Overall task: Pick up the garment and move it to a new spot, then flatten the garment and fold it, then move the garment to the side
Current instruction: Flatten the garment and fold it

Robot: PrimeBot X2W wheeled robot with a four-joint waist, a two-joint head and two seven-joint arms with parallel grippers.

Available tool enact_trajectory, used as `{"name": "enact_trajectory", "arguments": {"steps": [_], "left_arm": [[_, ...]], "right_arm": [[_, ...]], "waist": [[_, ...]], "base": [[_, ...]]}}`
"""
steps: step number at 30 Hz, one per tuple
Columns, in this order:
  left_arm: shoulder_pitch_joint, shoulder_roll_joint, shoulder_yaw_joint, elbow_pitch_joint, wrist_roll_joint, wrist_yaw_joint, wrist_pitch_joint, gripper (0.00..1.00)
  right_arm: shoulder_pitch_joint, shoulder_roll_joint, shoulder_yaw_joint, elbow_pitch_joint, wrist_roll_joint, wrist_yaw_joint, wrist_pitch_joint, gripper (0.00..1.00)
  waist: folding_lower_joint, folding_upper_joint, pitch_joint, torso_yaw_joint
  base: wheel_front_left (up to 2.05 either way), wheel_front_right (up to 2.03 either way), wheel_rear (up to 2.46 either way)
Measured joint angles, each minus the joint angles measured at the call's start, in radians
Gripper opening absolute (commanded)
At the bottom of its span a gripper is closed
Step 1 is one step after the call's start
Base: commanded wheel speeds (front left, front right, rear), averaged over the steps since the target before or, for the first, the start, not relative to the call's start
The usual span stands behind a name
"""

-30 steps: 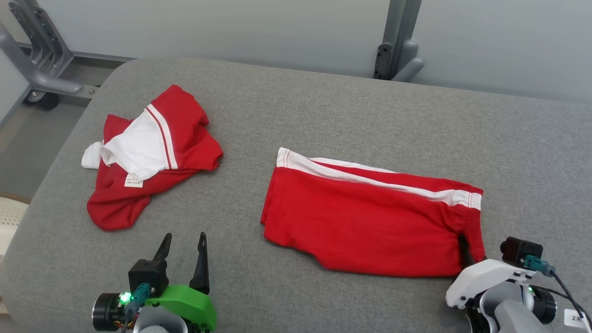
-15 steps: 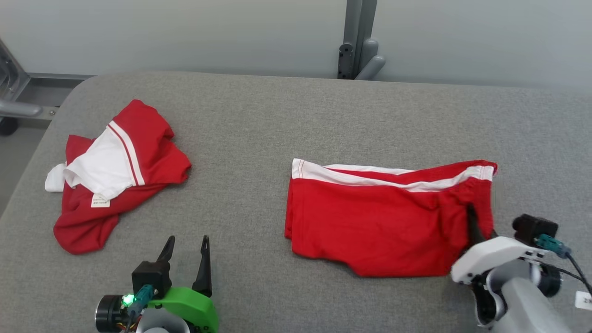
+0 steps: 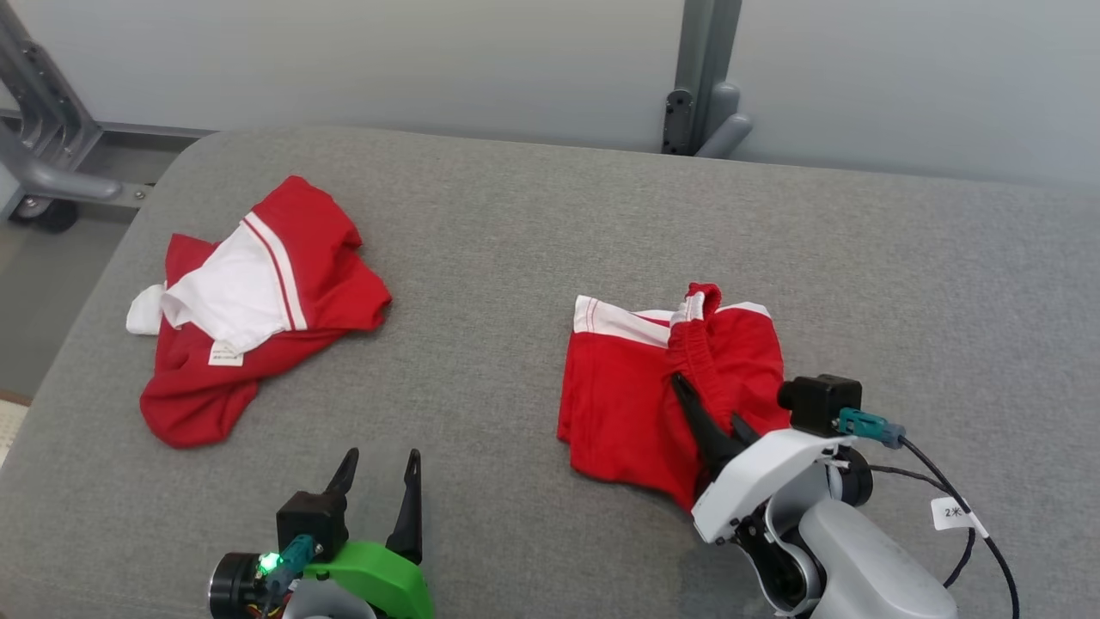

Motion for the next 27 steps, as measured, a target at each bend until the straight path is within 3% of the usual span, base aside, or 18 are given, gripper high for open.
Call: {"name": "enact_trajectory", "arguments": {"steps": [4, 5, 6, 7, 15, 27], "left_arm": [[0.000, 0.000, -0.018, 0.003, -0.008, 0.004, 0.000, 1.00], [-0.001, 0.000, -0.021, 0.004, -0.008, 0.003, 0.000, 1.00], [-0.001, 0.000, -0.023, 0.005, -0.007, 0.004, 0.000, 1.00], [-0.001, 0.000, -0.024, 0.004, -0.005, 0.004, 0.000, 1.00], [-0.002, 0.001, 0.017, -0.004, 0.017, 0.007, 0.000, 1.00], [0.007, 0.000, 0.066, -0.027, 0.027, 0.006, 0.000, 1.00]], "right_arm": [[-0.049, 0.020, 0.024, 0.080, -0.013, 0.000, -0.032, 0.00], [-0.062, 0.023, 0.024, 0.104, -0.017, 0.000, -0.039, 0.14], [-0.075, 0.027, 0.024, 0.128, -0.022, 0.000, -0.048, 0.75], [-0.086, 0.028, 0.027, 0.149, -0.028, 0.000, -0.055, 1.00], [-0.126, 0.047, 0.015, 0.224, -0.069, 0.000, -0.080, 1.00], [0.041, 0.002, -0.243, 0.145, -0.280, 0.000, -0.084, 1.00]], "waist": [[0.0000, 0.0000, 0.001, 0.048], [0.0000, 0.0000, 0.002, 0.061], [0.0000, 0.0000, 0.003, 0.074], [0.0000, 0.0000, 0.004, 0.087], [0.0000, 0.0000, 0.009, 0.153], [0.0000, 0.0000, -0.004, 0.026]], "base": [[0.00, 0.00, 0.00], [0.00, 0.00, 0.00], [0.00, 0.00, 0.00], [0.00, 0.00, 0.00], [0.00, 0.00, 0.00], [0.00, 0.00, 0.00]]}}
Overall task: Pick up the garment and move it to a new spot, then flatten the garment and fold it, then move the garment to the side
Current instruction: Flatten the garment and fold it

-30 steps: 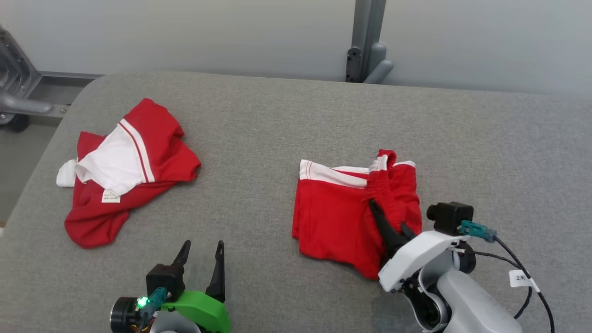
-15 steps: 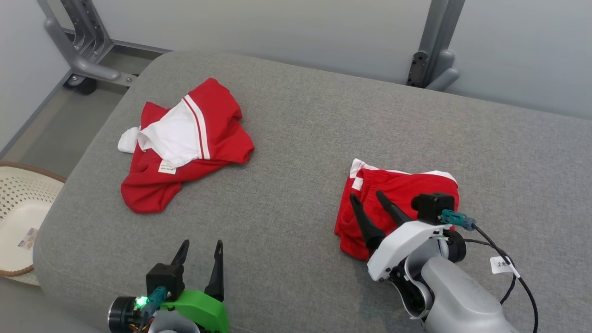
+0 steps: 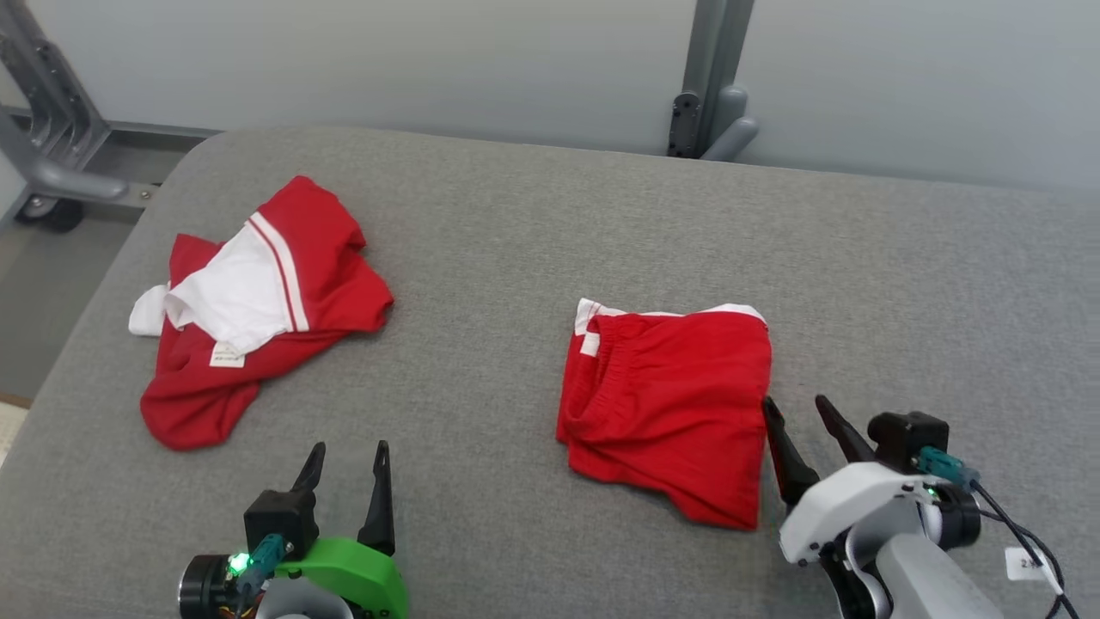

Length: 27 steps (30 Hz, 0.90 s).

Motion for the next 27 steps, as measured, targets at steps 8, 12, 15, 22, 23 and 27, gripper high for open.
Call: {"name": "enact_trajectory", "arguments": {"steps": [8, 12, 15, 22, 23, 27], "left_arm": [[0.031, 0.000, 0.037, -0.010, 0.003, 0.001, 0.000, 1.00], [0.039, -0.001, 0.052, -0.022, 0.011, 0.001, 0.000, 1.00], [0.052, 0.000, 0.072, -0.031, 0.019, 0.001, 0.000, 1.00], [0.092, -0.001, 0.107, -0.067, 0.038, -0.003, 0.000, 1.00], [0.097, -0.001, 0.109, -0.071, 0.046, -0.004, 0.000, 1.00], [0.123, -0.001, 0.123, -0.079, 0.059, -0.011, 0.000, 1.00]], "right_arm": [[0.123, 0.006, -0.132, -0.046, -0.100, 0.000, 0.000, 1.00], [0.136, 0.015, -0.174, -0.094, -0.141, 0.000, 0.000, 1.00], [0.136, 0.020, -0.196, -0.134, -0.164, 0.000, 0.000, 1.00], [0.135, 0.029, -0.209, -0.211, -0.194, 0.000, 0.000, 1.00], [0.136, 0.030, -0.210, -0.219, -0.197, 0.000, 0.000, 1.00], [0.155, 0.038, -0.212, -0.240, -0.196, 0.000, 0.000, 1.00]], "waist": [[0.0000, 0.0000, -0.016, -0.101], [0.0000, 0.0000, -0.024, -0.143], [0.0000, 0.0000, -0.031, -0.168], [0.0000, 0.0000, -0.059, -0.212], [0.0000, 0.0000, -0.063, -0.216], [0.0000, 0.0000, -0.079, -0.234]], "base": [[0.00, 0.00, 0.00], [0.00, 0.00, 0.00], [0.00, 0.00, 0.00], [0.00, 0.00, 0.00], [0.00, 0.00, 0.00], [0.00, 0.00, 0.00]]}}
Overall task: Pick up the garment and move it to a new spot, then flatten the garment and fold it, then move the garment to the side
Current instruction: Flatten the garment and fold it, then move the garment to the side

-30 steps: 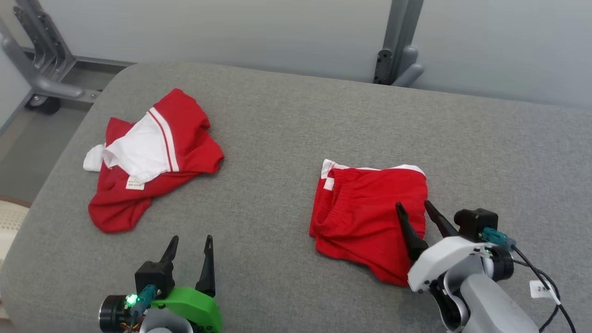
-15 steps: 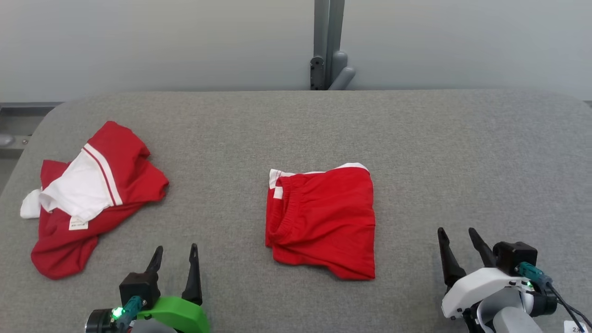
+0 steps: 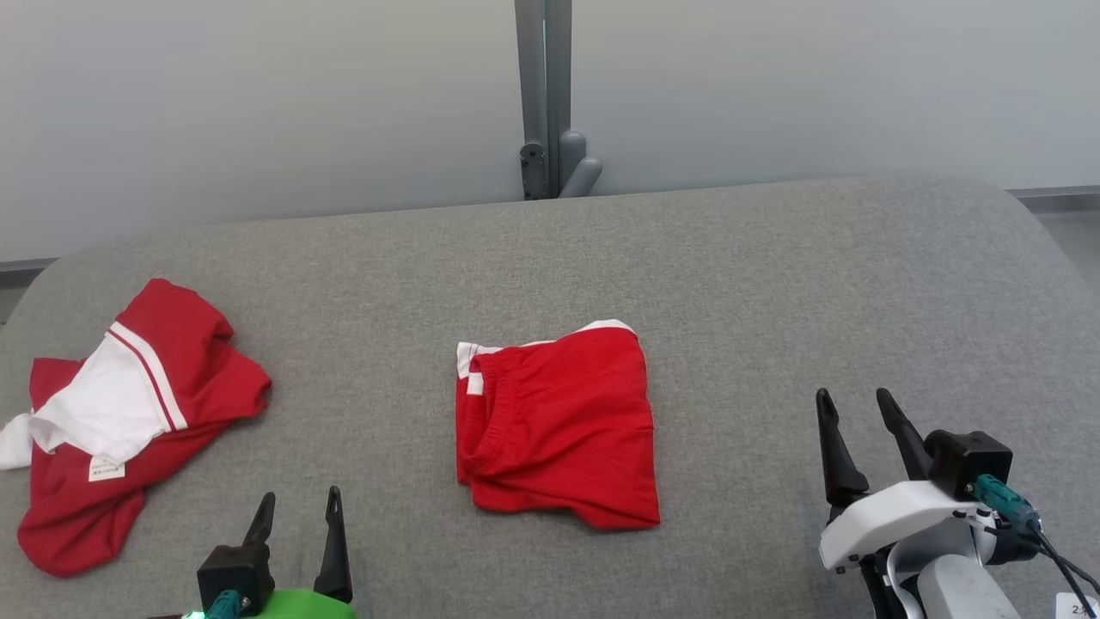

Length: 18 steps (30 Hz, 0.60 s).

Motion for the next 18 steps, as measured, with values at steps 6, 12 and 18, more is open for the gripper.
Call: {"name": "enact_trajectory", "arguments": {"steps": [6, 12, 18], "left_arm": [[0.014, 0.000, 0.010, -0.014, -0.001, 0.000, 0.000, 1.00], [0.015, 0.000, 0.007, -0.018, -0.002, 0.000, 0.000, 1.00], [0.014, 0.000, -0.006, -0.023, -0.003, 0.000, 0.000, 1.00]], "right_arm": [[0.019, 0.004, 0.007, -0.009, -0.002, 0.000, 0.000, 1.00], [0.019, 0.005, 0.008, -0.009, -0.002, 0.000, 0.000, 1.00], [0.019, 0.005, 0.022, -0.012, -0.002, 0.000, 0.000, 1.00]], "waist": [[0.0000, 0.0000, -0.017, -0.019], [0.0000, 0.0000, -0.009, -0.015], [0.0000, 0.0000, 0.004, 0.000]], "base": [[0.00, 0.00, 0.00], [0.00, 0.00, 0.00], [0.00, 0.00, 0.00]]}}
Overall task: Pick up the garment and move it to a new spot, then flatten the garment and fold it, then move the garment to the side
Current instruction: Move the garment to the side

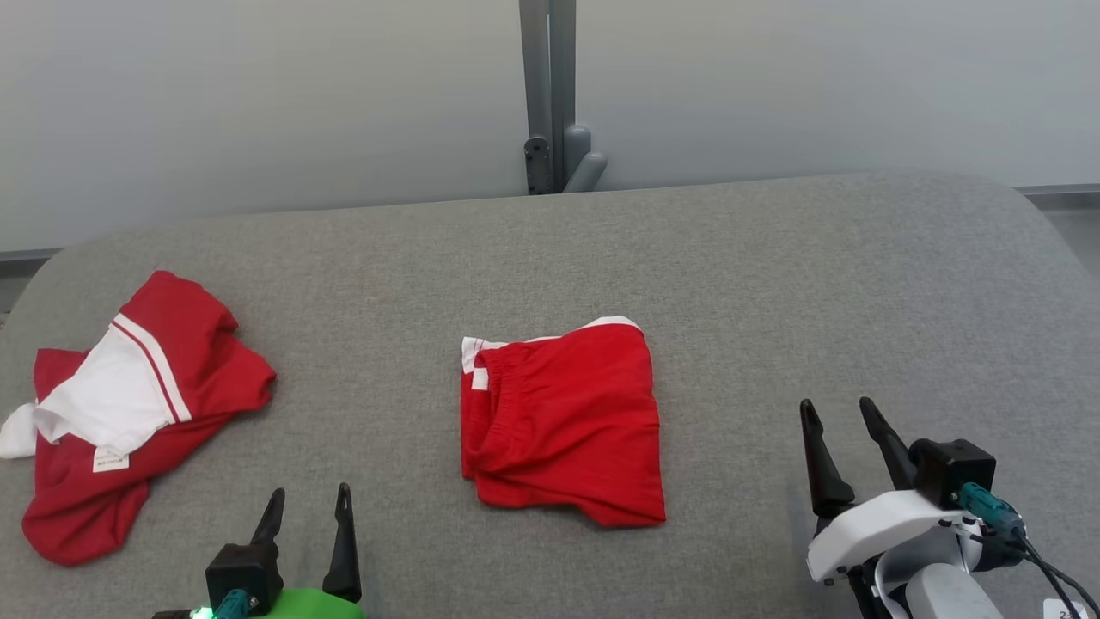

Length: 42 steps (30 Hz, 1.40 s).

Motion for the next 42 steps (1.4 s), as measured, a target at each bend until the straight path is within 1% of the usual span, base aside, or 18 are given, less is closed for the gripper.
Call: {"name": "enact_trajectory", "arguments": {"steps": [5, 12, 17, 24, 25, 26, 27, 28, 30, 33, 38, 42], "left_arm": [[-0.006, 0.000, -0.036, -0.009, -0.004, -0.001, 0.000, 1.00], [-0.048, 0.000, -0.097, -0.021, -0.015, -0.002, 0.000, 1.00], [-0.063, 0.000, -0.123, -0.010, -0.020, -0.002, 0.000, 1.00], [-0.076, 0.000, -0.142, -0.003, -0.022, -0.004, 0.000, 1.00], [-0.076, 0.001, -0.143, -0.003, -0.021, -0.004, 0.000, 1.00], [-0.076, 0.001, -0.142, -0.005, -0.021, -0.004, 0.000, 1.00], [-0.076, 0.000, -0.141, -0.006, -0.021, -0.004, 0.000, 1.00], [-0.076, 0.001, -0.139, -0.007, -0.021, -0.004, 0.000, 1.00], [-0.075, 0.001, -0.133, -0.009, -0.018, -0.001, 0.000, 1.00], [-0.072, 0.001, -0.126, -0.011, -0.012, -0.006, 0.000, 1.00], [-0.067, 0.000, -0.125, -0.009, -0.002, -0.015, 0.000, 1.00], [-0.083, 0.000, -0.129, -0.012, -0.004, -0.018, 0.000, 1.00]], "right_arm": [[-0.008, 0.001, 0.039, 0.013, 0.020, 0.000, 0.000, 1.00], [-0.078, 0.002, 0.092, 0.074, 0.070, 0.000, 0.000, 1.00], [-0.119, 0.002, 0.103, 0.152, 0.092, 0.000, 0.000, 1.00], [-0.155, 0.002, 0.082, 0.304, 0.131, 0.000, 0.000, 1.00], [-0.160, 0.003, 0.085, 0.317, 0.132, 0.000, 0.000, 0.88], [-0.165, 0.003, 0.086, 0.324, 0.133, 0.000, 0.000, 0.59], [-0.170, 0.003, 0.086, 0.328, 0.137, 0.000, 0.000, 0.37], [-0.174, 0.002, 0.089, 0.331, 0.139, 0.000, 0.000, 0.00], [-0.178, 0.002, 0.086, 0.325, 0.139, 0.000, 0.000, 0.00], [-0.180, 0.002, 0.087, 0.310, 0.140, 0.000, 0.000, 0.00], [-0.180, 0.004, 0.133, 0.288, 0.153, 0.001, 0.000, 0.00], [-0.177, 0.004, 0.149, 0.280, 0.152, 0.001, 0.000, 0.00]], "waist": [[0.0000, 0.0000, 0.022, 0.036], [0.0000, 0.0000, 0.071, 0.115], [0.0000, 0.0000, 0.103, 0.188], [0.0000, 0.0000, 0.138, 0.297], [0.0000, 0.0000, 0.143, 0.311], [0.0000, 0.0000, 0.147, 0.324], [0.0000, 0.0000, 0.152, 0.335], [0.0000, 0.0000, 0.157, 0.345], [0.0000, 0.0000, 0.167, 0.356], [0.0000, 0.0000, 0.173, 0.349], [0.0000, 0.0000, 0.183, 0.283], [0.0000, 0.0000, 0.189, 0.205]], "base": [[0.00, 0.00, 0.00], [0.00, 0.00, 0.00], [0.00, 0.00, 0.00], [0.00, 0.00, 0.00], [0.00, 0.00, 0.00], [0.00, 0.00, 0.00], [0.00, 0.00, 0.00], [0.00, 0.00, 0.00], [0.00, 0.00, 0.00], [0.00, 0.00, 0.00], [0.00, 0.00, 0.00], [0.00, 0.00, 0.00]]}}
